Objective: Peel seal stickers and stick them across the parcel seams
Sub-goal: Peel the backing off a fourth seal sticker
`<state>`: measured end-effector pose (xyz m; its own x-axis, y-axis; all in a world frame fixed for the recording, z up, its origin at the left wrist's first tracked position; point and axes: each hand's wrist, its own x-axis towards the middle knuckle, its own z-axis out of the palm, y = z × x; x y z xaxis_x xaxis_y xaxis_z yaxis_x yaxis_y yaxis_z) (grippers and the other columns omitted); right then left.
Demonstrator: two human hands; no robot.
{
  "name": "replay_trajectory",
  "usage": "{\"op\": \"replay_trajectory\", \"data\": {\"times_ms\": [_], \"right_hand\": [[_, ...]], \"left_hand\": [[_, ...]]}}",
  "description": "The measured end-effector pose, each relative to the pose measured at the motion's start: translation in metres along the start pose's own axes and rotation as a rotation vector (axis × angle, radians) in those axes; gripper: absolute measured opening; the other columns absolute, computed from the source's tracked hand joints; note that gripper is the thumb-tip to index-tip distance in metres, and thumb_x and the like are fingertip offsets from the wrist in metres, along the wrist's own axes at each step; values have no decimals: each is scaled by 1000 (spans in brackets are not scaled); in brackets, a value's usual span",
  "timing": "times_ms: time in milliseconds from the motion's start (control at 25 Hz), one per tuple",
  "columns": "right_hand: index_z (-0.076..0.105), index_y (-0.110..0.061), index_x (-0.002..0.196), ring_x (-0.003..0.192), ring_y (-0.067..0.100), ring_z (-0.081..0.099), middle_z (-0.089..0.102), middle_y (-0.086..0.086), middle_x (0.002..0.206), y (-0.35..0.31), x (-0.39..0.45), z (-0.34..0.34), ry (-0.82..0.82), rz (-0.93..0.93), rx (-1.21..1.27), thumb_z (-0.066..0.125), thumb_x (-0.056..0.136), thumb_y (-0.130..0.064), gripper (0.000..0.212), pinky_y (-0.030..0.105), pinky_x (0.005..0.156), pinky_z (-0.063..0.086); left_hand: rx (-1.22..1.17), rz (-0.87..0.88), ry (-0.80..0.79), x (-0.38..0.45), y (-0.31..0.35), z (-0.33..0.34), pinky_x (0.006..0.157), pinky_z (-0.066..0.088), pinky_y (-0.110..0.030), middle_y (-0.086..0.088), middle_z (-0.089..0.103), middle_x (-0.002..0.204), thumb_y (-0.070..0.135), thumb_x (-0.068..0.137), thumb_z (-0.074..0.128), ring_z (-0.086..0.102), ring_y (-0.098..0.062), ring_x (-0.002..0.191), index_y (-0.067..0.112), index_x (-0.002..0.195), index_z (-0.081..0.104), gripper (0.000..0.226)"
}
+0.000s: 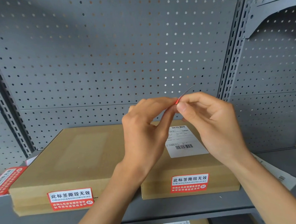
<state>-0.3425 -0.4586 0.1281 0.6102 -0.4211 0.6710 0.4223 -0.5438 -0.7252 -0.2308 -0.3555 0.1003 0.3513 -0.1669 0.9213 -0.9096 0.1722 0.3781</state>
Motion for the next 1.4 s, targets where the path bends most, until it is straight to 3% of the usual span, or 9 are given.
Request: {"op": "replay_trajectory", "data": {"times_ms": [160,440,840,1240,1400], "right_hand": [[75,-15,92,90,9,74,79,0,93,2,2,-1,21,29,37,71,94,-8,8,18,83,54],[75,-19,89,88,8,72,78,-6,89,0,1,-2,18,13,22,68,95,-4,18,18,81,53],[76,-21,89,87,7,73,79,-3,90,-6,0,0,14,16,6,70,94,-8,15,17,80,54],[75,-21,91,90,11,73,79,-1,92,-6,-1,0,17,28,-18,69,96,-10,13,23,85,56],[75,-21,88,89,9,73,78,-5,89,-7,-4,2,27,24,-29,69,96,-7,17,19,82,54]], "left_hand": [[24,79,13,-2,-6,4,71,57,-51,10,76,105,11,92,78,74,-20,88,18,107,81,17],[19,40,4,-2,-5,3,64,56,-45,7,78,103,13,92,77,74,-15,91,17,105,82,15],[10,43,4,-2,-3,-1,64,57,-44,7,78,102,11,91,77,74,-15,89,15,104,82,14],[10,12,-6,-3,0,-4,64,47,-27,7,78,101,13,91,77,74,-11,88,15,104,82,14],[46,46,0,-4,-1,-3,60,45,-30,6,78,100,11,91,77,72,-15,82,15,103,82,14]]}}
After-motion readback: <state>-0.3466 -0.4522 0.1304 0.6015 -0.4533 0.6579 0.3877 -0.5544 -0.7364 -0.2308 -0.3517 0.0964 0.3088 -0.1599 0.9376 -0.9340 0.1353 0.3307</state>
